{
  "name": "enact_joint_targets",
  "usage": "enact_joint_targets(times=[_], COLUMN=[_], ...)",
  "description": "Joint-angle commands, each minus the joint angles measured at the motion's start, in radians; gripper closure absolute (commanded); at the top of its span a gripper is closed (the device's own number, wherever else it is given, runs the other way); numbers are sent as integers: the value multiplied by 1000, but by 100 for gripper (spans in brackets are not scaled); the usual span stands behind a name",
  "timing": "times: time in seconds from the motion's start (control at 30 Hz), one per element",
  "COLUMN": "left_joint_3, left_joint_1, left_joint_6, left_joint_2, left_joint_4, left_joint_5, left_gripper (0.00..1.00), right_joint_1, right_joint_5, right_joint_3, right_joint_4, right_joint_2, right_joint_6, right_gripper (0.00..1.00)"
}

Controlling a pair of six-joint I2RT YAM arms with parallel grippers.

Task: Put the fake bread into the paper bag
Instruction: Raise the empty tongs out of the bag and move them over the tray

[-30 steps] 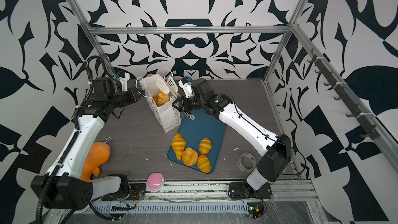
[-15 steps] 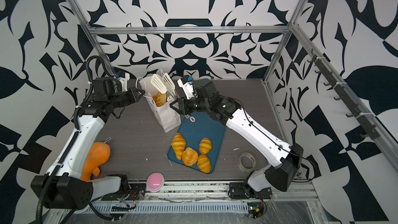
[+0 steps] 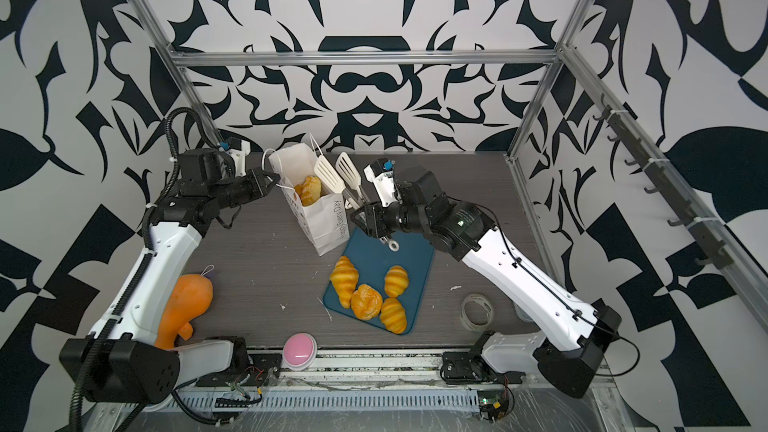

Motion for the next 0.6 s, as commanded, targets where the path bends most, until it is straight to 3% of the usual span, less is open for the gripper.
enact_joint_targets(times=[0.0,0.57], left_joint_3=[-13,-16], left_joint_1=[2,2], left_joint_6=[-8,-16], left_joint_2=[-7,-6], left_joint_4=[4,11], left_joint_5=[12,26], left_gripper=[100,100], right_joint_1=[1,0], right_joint_5=[61,144], right_joint_3=[-14,-212], right_joint_4=[-21,-223], right_joint_2=[-69,-174], right_joint_6=[-15,42], right_gripper=[54,54])
